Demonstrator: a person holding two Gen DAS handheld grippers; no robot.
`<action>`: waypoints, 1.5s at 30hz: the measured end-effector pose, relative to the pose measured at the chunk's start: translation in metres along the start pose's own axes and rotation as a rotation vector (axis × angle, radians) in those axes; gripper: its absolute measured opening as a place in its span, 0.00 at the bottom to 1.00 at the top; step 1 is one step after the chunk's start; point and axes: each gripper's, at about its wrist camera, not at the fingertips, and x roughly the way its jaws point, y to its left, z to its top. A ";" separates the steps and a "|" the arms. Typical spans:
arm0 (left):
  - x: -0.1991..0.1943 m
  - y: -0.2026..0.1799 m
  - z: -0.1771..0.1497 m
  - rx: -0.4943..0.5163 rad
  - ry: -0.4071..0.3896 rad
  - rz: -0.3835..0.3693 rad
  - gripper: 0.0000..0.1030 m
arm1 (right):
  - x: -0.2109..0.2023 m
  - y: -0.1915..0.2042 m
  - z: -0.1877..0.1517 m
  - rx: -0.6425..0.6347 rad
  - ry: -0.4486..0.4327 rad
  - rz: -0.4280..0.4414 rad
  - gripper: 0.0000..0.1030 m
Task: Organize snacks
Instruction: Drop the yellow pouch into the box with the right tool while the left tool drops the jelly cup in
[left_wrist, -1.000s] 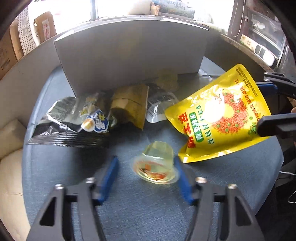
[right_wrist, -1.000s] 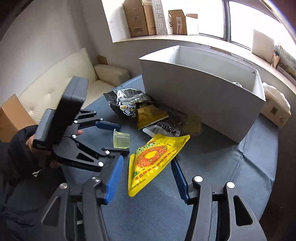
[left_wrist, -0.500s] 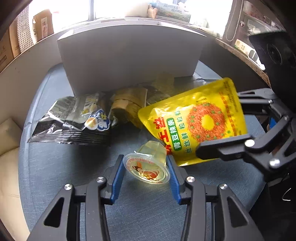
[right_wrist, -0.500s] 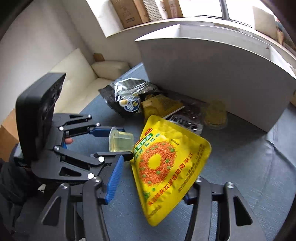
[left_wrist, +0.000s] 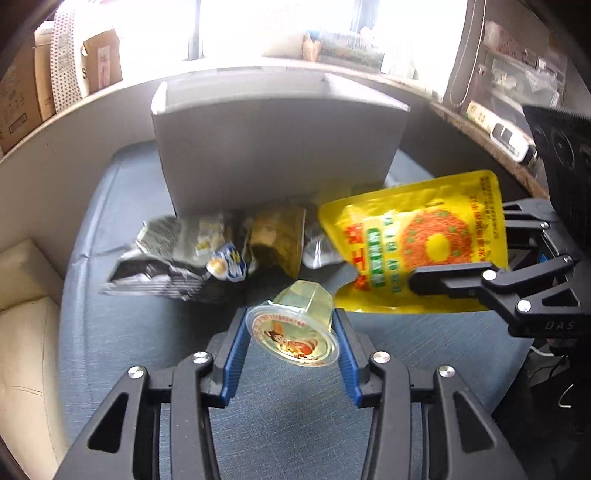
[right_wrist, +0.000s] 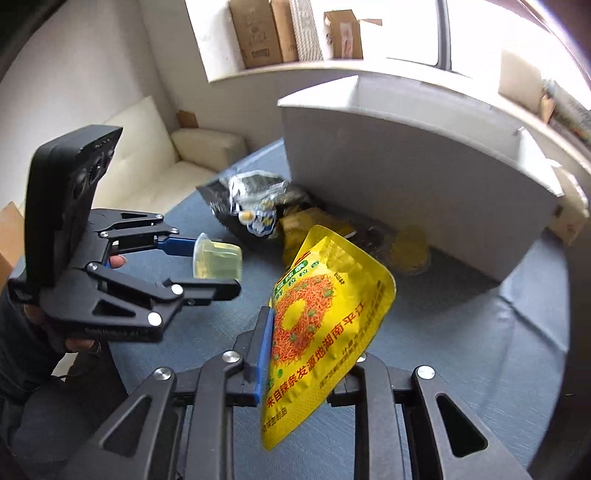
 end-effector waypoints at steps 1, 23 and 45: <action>-0.006 -0.001 0.002 0.009 -0.013 0.003 0.47 | -0.008 0.001 0.000 -0.004 -0.020 -0.016 0.23; -0.087 0.010 0.173 0.023 -0.295 0.080 0.47 | -0.118 -0.047 0.098 0.034 -0.303 -0.195 0.23; 0.052 0.062 0.221 -0.098 -0.094 0.101 1.00 | -0.012 -0.157 0.145 0.250 -0.229 -0.219 1.00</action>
